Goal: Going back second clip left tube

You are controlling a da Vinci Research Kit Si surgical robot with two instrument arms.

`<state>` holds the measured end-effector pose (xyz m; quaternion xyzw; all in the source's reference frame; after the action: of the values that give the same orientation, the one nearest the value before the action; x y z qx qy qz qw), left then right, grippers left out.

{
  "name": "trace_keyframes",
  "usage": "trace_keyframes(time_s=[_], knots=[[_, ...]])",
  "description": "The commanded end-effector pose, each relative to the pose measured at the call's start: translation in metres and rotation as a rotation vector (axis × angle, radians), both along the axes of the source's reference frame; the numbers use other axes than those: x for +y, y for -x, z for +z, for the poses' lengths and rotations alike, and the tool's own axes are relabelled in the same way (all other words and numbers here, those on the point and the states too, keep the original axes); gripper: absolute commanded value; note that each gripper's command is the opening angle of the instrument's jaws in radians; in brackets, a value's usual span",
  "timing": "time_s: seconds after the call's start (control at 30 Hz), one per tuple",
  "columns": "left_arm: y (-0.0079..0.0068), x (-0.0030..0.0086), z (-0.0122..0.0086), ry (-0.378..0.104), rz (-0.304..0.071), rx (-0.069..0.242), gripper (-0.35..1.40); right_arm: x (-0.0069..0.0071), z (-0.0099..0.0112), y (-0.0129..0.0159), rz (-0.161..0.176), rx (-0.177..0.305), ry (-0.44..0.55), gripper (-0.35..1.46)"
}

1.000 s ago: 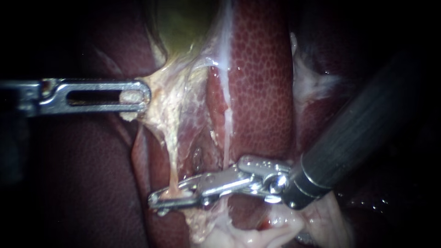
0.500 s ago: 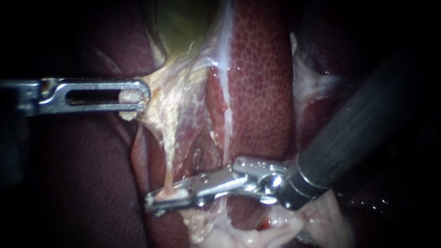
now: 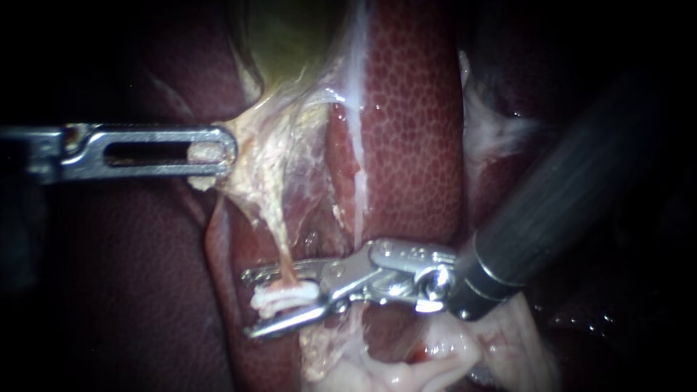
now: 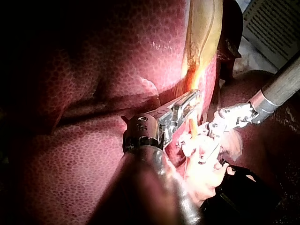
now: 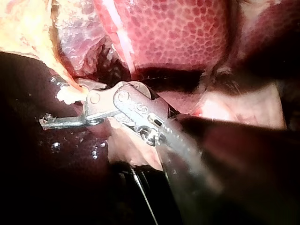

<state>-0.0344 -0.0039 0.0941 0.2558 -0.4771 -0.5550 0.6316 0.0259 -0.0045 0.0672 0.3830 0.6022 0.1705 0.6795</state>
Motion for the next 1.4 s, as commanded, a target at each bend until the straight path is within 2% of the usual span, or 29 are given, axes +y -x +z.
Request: trace_keyframes(time_s=[0.03, 0.27, 0.37, 0.67, 0.8, 1.03, 1.23, 1.4], knots=[[-0.0001, 0.0, -0.0001, 0.0, 0.0, -0.001, -0.35, 0.0002, 0.0, 0.0005, -0.001, 0.003, 0.008, 0.6], [-0.0002, 0.0, -0.0002, 0.0, -0.002, 0.001, -0.35, 0.0019, -0.0008, 0.0049, 0.004, 0.014, 0.04, 0.6], [-0.0001, 0.0, -0.0003, 0.0, -0.002, 0.001, -0.35, 0.003, -0.0017, 0.0074, 0.017, 0.011, 0.056, 0.6], [-0.0001, 0.0, -0.0003, 0.0, -0.002, 0.001, -0.35, 0.0077, -0.006, 0.0142, 0.054, 0.002, 0.105, 0.6], [-0.0001, 0.0, -0.0003, 0.0, -0.002, 0.001, -0.35, 0.0088, -0.0083, 0.016, 0.045, -0.006, 0.128, 0.6], [0.0002, -0.0002, -0.0001, 0.002, -0.004, 0.003, -0.35, 0.0092, -0.0106, 0.0168, 0.038, -0.007, 0.146, 0.6], [0.001, -0.0005, 0.0006, 0.006, -0.007, 0.006, -0.35, 0.0092, -0.0109, 0.0173, 0.034, -0.007, 0.151, 0.6], [0.0016, -0.0005, 0.0021, 0.012, -0.008, 0.008, -0.35, 0.0092, -0.0109, 0.0176, 0.032, -0.008, 0.151, 0.6]])
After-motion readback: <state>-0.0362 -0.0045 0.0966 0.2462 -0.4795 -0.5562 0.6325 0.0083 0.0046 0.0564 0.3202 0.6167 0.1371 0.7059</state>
